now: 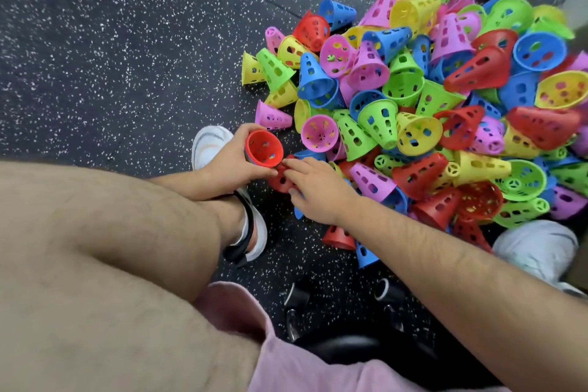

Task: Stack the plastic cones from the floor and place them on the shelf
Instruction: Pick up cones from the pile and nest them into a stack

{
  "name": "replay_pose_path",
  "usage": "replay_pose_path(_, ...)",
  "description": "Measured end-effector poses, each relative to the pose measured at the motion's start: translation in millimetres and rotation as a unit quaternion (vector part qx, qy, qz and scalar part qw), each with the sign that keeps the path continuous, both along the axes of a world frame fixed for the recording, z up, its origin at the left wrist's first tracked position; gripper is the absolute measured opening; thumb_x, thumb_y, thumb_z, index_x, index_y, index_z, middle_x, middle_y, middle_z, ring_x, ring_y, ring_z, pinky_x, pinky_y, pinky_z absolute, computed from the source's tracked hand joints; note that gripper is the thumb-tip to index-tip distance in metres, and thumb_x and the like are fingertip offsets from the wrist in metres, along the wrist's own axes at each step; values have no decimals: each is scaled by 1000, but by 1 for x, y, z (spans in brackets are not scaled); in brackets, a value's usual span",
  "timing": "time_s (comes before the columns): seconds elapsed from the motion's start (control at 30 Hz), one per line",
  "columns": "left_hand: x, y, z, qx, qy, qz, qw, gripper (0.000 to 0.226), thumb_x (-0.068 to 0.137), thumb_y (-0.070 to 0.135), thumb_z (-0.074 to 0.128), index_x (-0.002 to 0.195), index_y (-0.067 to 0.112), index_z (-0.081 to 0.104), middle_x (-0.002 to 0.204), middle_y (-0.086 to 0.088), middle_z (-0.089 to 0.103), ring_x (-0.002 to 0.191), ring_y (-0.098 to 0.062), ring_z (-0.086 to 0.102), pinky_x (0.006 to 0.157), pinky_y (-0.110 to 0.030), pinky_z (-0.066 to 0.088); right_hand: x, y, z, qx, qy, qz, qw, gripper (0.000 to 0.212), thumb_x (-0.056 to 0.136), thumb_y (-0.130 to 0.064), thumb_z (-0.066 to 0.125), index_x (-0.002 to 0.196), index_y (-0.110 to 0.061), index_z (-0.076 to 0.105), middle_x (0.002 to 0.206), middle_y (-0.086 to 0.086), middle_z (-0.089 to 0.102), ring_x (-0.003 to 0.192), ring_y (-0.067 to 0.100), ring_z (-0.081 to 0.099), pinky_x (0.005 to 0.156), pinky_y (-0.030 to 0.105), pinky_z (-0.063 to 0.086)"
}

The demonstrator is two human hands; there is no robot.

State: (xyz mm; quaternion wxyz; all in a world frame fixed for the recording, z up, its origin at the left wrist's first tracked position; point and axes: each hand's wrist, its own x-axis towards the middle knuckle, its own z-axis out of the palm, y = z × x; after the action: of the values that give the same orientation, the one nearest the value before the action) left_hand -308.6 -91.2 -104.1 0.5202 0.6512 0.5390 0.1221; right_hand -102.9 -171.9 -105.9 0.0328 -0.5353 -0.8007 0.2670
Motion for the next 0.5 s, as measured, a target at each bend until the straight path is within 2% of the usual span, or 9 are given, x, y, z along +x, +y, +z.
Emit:
replay_pose_path(0.1, -2, 1, 2, -7, -2, -12, 1000, 86, 65, 0, 95, 134, 15, 45, 121, 3, 59, 100, 11, 58, 93, -11, 45, 8, 4, 3, -2, 19, -16, 1000, 55, 86, -42, 67, 127, -7, 61, 132, 7, 58, 116, 29, 56, 98, 45, 47)
replay_pose_path(0.2, -1, 2, 2, -21, -8, -13, 1000, 87, 65, -3, 94, 134, 15, 45, 119, 8, 59, 101, 9, 59, 93, -11, 44, 16, 6, 8, 6, 35, -31, 999, 70, 73, -56, 79, 119, -6, 62, 119, 6, 59, 108, 26, 57, 95, 40, 48)
replay_pose_path(0.37, -1, 1, 4, -35, -20, -5, 999, 87, 66, -5, 93, 136, 15, 45, 119, 6, 62, 100, 7, 61, 91, -11, 46, 24, 4, 19, 39, 112, -93, 989, 58, 75, -55, 78, 105, -9, 59, 99, 1, 57, 91, 21, 54, 84, 36, 49)
replay_pose_path(0.43, -1, 1, 4, -36, -24, 0, 999, 87, 66, -5, 93, 136, 16, 46, 120, 3, 62, 101, 5, 62, 92, -12, 46, 27, 5, 25, 42, 141, -145, 978, 55, 75, -52, 75, 107, -12, 55, 96, -3, 53, 88, 16, 51, 82, 32, 47)
replay_pose_path(0.5, 0, 2, 4, -30, -27, -6, 999, 87, 65, -5, 93, 135, 15, 46, 121, 2, 62, 101, 6, 62, 92, -11, 45, 29, 7, 31, 60, 176, -195, 963, 57, 77, -48, 75, 116, -11, 54, 104, -1, 56, 95, 16, 52, 88, 29, 46)
